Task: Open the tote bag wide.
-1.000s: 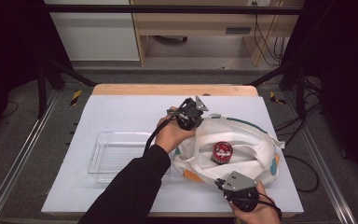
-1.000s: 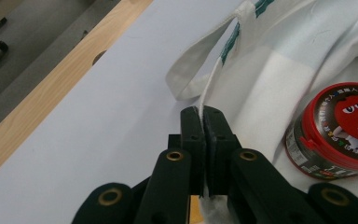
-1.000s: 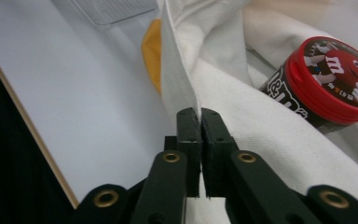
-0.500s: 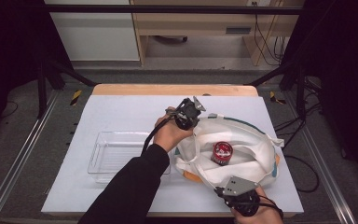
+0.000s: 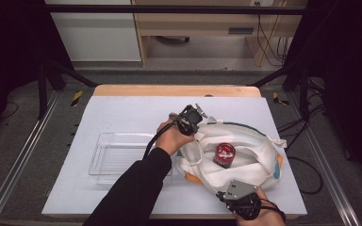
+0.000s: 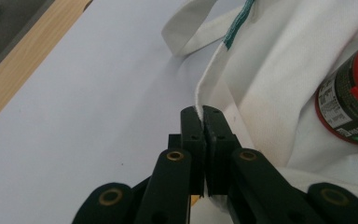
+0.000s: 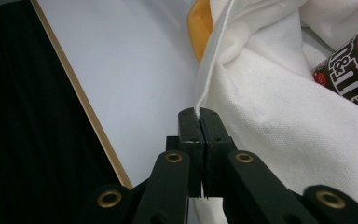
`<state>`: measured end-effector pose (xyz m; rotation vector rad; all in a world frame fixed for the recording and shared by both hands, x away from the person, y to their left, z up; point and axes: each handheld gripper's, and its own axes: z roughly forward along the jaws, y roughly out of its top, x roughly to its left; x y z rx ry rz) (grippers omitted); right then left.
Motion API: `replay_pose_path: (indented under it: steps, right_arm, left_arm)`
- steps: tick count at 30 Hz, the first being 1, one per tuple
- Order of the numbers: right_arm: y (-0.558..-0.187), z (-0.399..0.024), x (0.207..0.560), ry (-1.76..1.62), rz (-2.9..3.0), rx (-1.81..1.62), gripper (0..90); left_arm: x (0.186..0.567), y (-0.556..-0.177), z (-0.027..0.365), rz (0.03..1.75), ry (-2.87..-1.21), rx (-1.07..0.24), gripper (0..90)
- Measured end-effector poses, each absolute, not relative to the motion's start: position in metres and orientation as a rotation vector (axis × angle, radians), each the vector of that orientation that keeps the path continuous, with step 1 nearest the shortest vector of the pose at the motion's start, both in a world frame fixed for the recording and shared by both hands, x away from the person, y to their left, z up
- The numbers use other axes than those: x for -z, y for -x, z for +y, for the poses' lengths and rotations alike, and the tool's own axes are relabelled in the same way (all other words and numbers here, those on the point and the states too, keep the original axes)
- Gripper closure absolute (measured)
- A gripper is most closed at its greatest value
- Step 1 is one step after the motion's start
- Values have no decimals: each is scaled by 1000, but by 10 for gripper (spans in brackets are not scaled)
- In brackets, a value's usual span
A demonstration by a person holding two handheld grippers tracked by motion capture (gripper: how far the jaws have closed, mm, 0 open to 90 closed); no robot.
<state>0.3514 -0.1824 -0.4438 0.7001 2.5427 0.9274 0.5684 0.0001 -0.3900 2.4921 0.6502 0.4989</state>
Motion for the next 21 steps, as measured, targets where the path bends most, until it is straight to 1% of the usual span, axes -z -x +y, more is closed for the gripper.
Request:
replay_pose_path:
  steps: [4, 11, 14, 17, 20, 21]
  right_arm:
    - [-352, -184, 444, -704, 2539, -937, 895]
    - [-349, -186, 443, -706, 2550, -930, 894]
    - [-350, -187, 444, -714, 2548, -945, 890]
    - [-350, -187, 443, -703, 2544, -968, 823]
    - [-349, -187, 442, -712, 2518, -981, 703]
    - [-348, -187, 441, -713, 2510, -986, 667]
  left_arm:
    - [393, -566, 0, 646, -2514, -488, 884]
    - [394, -561, 3, 641, -2497, -483, 884]
    - [394, -559, 3, 625, -2484, -506, 872]
    - [391, -556, 3, 617, -2465, -520, 820]
    - [387, -552, 4, 609, -2440, -560, 743]
    - [385, -551, 5, 606, -2431, -578, 703]
